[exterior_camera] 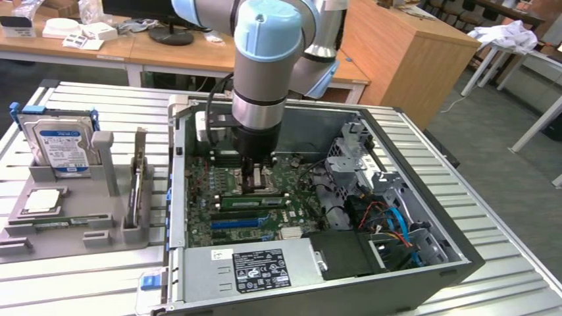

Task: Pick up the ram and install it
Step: 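Press down the ram until it locks into place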

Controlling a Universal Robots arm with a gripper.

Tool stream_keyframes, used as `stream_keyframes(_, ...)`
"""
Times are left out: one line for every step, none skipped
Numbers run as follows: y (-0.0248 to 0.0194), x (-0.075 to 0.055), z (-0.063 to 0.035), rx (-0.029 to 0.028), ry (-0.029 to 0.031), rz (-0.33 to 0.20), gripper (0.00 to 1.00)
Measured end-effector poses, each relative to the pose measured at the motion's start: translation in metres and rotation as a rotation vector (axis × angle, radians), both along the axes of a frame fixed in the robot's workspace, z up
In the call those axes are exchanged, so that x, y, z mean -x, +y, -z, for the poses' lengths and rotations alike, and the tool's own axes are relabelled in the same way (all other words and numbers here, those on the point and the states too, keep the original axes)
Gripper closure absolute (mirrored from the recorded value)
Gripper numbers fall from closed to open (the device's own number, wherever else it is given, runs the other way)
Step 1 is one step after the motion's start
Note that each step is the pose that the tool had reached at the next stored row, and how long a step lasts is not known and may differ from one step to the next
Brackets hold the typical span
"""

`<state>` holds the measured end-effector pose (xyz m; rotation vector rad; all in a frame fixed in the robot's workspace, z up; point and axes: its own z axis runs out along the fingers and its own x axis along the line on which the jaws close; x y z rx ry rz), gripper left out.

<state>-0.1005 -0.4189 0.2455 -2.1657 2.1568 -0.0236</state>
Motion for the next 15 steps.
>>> stream_keyframes(0.0, -0.0006, 0.0, 0.0011, 0.0077, 0.0, 0.89)
stream_keyframes(0.0, -0.0018, 0.0, 0.0017, 0.0164, 0.0, 0.89)
stream_keyframes(0.0, -0.0032, 0.0, 0.0018, 0.0253, 0.0, 0.89)
stream_keyframes(0.0, -0.0046, 0.0, 0.0018, 0.0338, 0.0, 0.89)
stream_keyframes(0.0, -0.0062, 0.0, 0.0018, 0.0429, 0.0, 0.89)
stream_keyframes(-0.0001, -0.0078, 0.0, 0.0019, 0.0524, 0.0, 0.89)
stream_keyframes(-0.0001, -0.0093, 0.0, 0.0019, 0.0621, 0.0, 0.89)
stream_keyframes(-0.0001, -0.0101, 0.0, 0.0018, 0.0677, 0.0, 0.89)
stream_keyframes(-0.0002, -0.0101, 0.0, 0.0019, 0.0678, 0.0, 0.89)
stream_keyframes(-0.0001, -0.0101, 0.0, 0.0019, 0.0679, 0.0, 0.89)
stream_keyframes(-0.0001, -0.0101, -0.0001, 0.002, 0.0679, 0.0, 0.89)
stream_keyframes(-0.0001, -0.0101, -0.0002, 0.0021, 0.0686, 0.0, 0.89)
stream_keyframes(-0.0001, -0.0101, -0.0009, 0.0023, 0.0712, 0.0, 0.89)
stream_keyframes(-0.0001, -0.0101, -0.0015, 0.0021, 0.0743, 0.0, 0.89)
stream_keyframes(-0.0001, -0.0102, -0.0024, 0.002, 0.0784, 0.0, 0.89)
